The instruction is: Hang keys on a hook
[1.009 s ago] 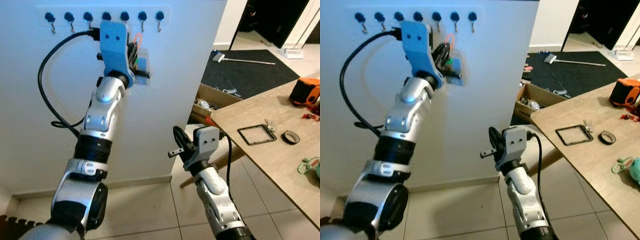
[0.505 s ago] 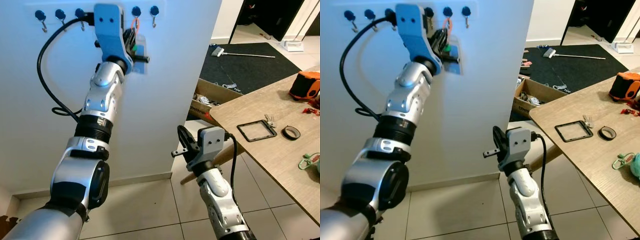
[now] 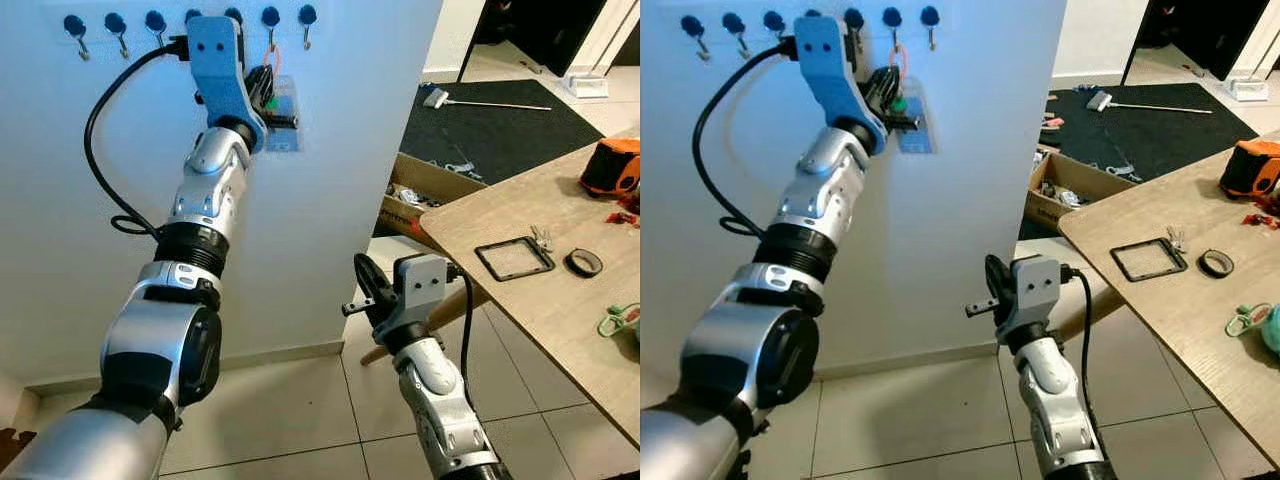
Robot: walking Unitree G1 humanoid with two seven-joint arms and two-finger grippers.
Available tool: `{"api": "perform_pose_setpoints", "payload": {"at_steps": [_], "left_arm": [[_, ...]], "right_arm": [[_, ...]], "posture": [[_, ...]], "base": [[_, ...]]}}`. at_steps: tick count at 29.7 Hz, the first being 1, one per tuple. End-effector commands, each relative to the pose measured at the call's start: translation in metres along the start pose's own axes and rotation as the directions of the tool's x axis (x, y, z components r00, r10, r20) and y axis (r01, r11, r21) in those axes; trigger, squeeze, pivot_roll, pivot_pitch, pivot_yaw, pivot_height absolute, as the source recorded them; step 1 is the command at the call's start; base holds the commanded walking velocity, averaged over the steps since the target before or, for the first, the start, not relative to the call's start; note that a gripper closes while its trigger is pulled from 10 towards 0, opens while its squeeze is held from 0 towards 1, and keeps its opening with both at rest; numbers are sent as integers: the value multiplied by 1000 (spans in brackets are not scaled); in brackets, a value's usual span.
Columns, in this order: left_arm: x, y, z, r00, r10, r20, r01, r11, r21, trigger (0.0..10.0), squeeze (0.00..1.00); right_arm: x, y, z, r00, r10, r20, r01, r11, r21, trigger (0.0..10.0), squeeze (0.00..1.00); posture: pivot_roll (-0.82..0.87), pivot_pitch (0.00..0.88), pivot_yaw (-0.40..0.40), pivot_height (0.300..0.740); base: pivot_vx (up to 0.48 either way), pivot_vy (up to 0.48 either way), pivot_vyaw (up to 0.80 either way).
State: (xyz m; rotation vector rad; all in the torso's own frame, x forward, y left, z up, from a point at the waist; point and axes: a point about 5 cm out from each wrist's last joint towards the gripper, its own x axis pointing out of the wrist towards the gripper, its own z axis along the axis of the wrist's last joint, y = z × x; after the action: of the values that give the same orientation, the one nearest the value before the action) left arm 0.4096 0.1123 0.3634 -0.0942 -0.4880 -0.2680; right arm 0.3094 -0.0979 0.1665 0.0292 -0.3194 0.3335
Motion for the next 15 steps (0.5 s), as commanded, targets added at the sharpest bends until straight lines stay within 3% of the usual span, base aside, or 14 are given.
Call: {"api": "perform_pose_setpoints", "payload": {"at_steps": [1, 5, 6, 12, 14, 15], "left_arm": [[0, 5, 0, 1000, 5, 11, -5, 1000, -9, 10000, 1000], [-3, 8, 6, 997, 9, 70, -6, 999, -46, 10000, 1000], [-5, 9, 9, 995, 8, 101, -2, 998, -59, 10000, 0], [-27, 10, 18, 982, -24, 188, 22, 1000, 15, 10000, 0], [-50, 6, 17, 982, -66, 176, 57, 997, 57, 10000, 0], [-50, 6, 17, 982, -66, 176, 57, 997, 57, 10000, 0]], "right_arm": [[-3, 3, -2, 1000, 5, -15, -4, 1000, 4, 10000, 0], [-2, 3, -2, 1000, 7, -17, -7, 1000, 6, 10000, 0], [-2, 4, -2, 1000, 8, -16, -8, 1000, 7, 10000, 0], [-2, 4, -3, 1000, 7, -18, -7, 1000, 13, 10000, 0], [-3, 4, -4, 1000, 6, -22, -6, 1000, 14, 10000, 0], [-3, 4, -4, 1000, 6, -22, -6, 1000, 14, 10000, 0]], "posture": [[126, 247, 10, 740], [133, 244, 7, 740], [133, 244, 7, 740], [152, 245, 7, 740], [157, 245, 7, 740], [157, 245, 7, 740]], "base": [[0, 0, 0], [0, 0, 0], [0, 0, 0], [0, 0, 0], [0, 0, 0], [0, 0, 0]]}}
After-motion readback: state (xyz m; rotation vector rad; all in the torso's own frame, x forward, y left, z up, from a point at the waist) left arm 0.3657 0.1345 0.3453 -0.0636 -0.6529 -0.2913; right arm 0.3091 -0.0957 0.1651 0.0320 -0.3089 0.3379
